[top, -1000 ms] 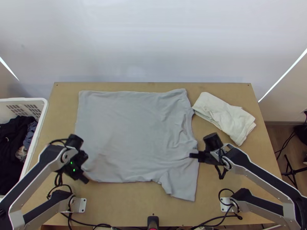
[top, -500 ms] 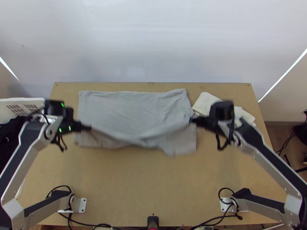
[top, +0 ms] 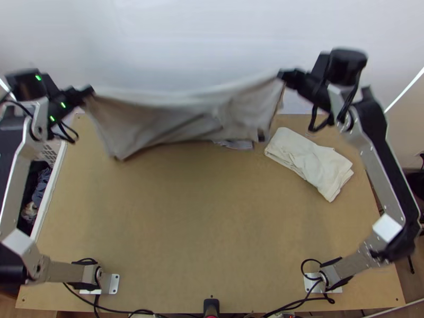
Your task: Fold the t-shirt
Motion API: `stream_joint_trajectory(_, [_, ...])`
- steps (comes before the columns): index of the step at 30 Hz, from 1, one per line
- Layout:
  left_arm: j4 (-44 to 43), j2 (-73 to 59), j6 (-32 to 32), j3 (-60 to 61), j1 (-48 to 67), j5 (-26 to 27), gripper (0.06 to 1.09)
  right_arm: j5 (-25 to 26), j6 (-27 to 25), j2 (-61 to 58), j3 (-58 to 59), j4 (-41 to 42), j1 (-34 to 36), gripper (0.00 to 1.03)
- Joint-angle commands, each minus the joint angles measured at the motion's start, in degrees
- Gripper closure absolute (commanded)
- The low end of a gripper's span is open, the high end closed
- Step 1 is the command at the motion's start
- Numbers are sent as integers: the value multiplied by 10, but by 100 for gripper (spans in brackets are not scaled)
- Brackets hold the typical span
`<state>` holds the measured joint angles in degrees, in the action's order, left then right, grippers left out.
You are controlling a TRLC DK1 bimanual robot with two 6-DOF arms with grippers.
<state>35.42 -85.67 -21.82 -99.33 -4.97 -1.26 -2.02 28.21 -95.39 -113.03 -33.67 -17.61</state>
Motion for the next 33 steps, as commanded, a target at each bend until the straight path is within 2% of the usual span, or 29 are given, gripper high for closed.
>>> stream_joint_trajectory(1, [-4, -53, -32, -143, -36, 2, 105, -4, -3, -57, -187, -39, 29, 100])
stream_joint_trajectory(6, [-4, 16, -46, -151, -62, 13, 105, -10, 4, 63, -143, -61, 29, 100])
stream_joint_trajectory(11, [-44, 126, -62, -148, -98, 16, 105, -18, 5, 188, -156, -126, 18, 100])
stream_joint_trajectory(17, [-73, 231, -71, -136, -133, 8, 105, -18, 33, 281, -179, -213, 30, 100])
stream_joint_trajectory(22, [-46, 274, -73, -138, -133, 12, 105, -18, 39, 320, -177, -283, 30, 100])
stream_joint_trajectory(26, [11, 294, -74, -117, -129, 17, 105, -18, 39, 330, -167, -322, 25, 100])
stream_joint_trajectory(30, [83, 338, -64, -4, -124, 48, 105, -18, 63, 351, -68, -369, 23, 100])
stream_joint_trajectory(33, [122, 396, -42, 169, -127, 60, 105, -18, 65, 414, 128, -333, 6, 100])
